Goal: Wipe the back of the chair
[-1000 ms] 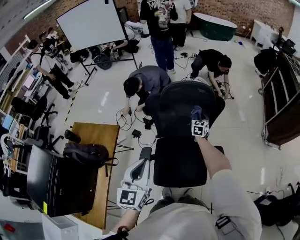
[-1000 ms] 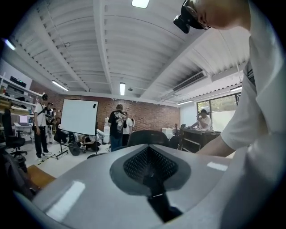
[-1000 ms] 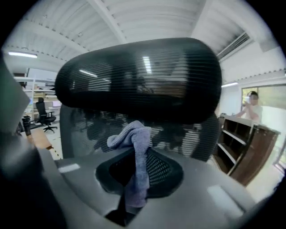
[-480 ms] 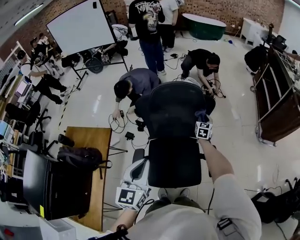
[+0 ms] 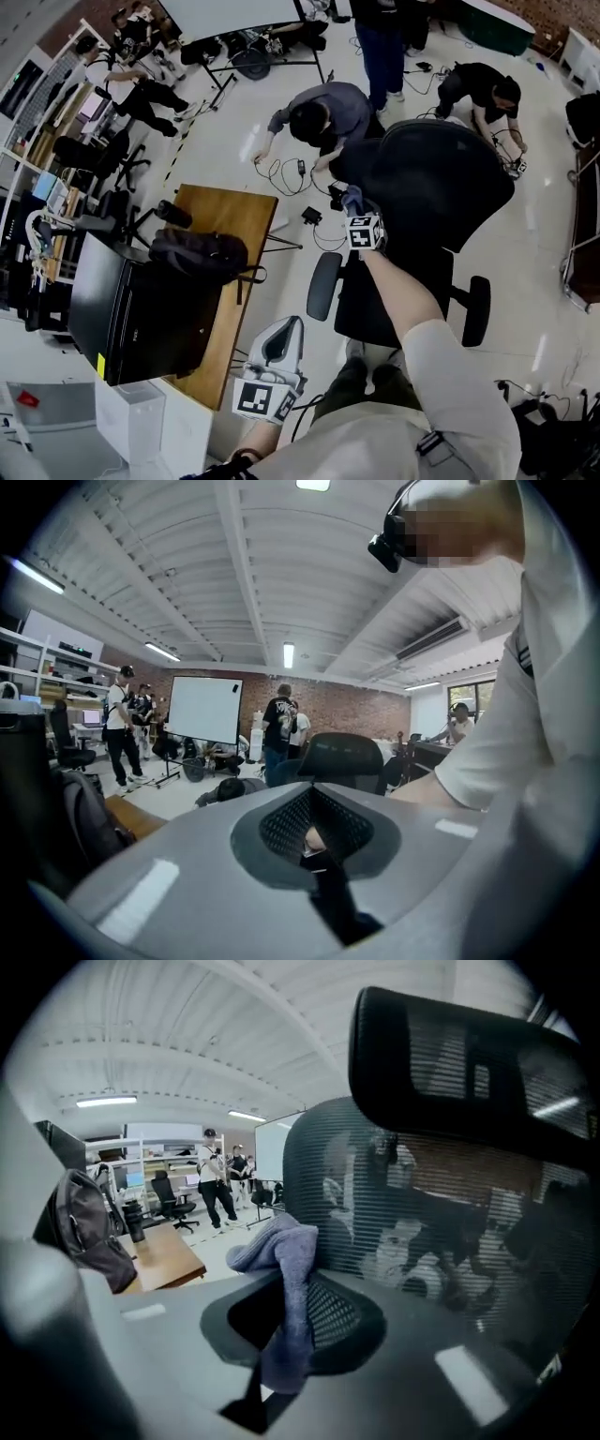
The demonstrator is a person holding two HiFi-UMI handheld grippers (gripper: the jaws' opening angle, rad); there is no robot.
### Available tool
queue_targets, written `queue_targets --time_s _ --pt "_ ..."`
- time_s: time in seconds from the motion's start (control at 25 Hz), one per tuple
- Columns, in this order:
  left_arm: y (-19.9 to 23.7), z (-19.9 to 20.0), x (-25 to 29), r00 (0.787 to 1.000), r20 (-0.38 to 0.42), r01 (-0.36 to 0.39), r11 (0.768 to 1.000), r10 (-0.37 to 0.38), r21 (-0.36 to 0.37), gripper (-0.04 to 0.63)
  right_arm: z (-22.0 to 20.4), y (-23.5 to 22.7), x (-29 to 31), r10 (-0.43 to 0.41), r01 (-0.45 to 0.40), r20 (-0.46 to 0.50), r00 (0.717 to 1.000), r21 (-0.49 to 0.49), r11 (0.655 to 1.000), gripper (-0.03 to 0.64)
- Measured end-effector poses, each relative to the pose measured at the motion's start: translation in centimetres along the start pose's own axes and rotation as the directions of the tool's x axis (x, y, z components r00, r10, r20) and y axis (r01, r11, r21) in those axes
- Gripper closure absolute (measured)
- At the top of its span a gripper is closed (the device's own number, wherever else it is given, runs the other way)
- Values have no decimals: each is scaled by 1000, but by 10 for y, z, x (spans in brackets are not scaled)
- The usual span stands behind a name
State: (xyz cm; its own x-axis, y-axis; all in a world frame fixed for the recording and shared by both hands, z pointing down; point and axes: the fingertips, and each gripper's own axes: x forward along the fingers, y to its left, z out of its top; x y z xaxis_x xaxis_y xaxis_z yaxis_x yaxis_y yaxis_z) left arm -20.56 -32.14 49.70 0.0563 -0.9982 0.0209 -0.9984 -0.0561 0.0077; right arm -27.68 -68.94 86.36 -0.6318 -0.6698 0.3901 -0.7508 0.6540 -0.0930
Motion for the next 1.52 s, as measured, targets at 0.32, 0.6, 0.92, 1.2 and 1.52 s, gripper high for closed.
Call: queue_targets --time_s 0.32,0.6,0.92,1.2,1.52 --pt "19 8 7 1000 8 -6 1000 6 -1 540 -31 -105 -39 -168 168 -5 986 73 983 566" --pt "-46 1 38 971 42 236 972 -235 -9 540 -122 -306 -173 -466 481 -120 877 202 853 566" --pt "-60 -11 56 954 5 299 954 -299 -28 540 -117 -277 -171 -409 412 -63 911 211 886 566" --pt "-28 -6 56 988 10 157 987 -157 -15 540 -97 -81 -47 -101 107 -61 993 102 989 566" --pt "15 -46 35 998 -48 50 998 -52 -42 540 -114 -5 42 -29 33 -103 994 35 999 566"
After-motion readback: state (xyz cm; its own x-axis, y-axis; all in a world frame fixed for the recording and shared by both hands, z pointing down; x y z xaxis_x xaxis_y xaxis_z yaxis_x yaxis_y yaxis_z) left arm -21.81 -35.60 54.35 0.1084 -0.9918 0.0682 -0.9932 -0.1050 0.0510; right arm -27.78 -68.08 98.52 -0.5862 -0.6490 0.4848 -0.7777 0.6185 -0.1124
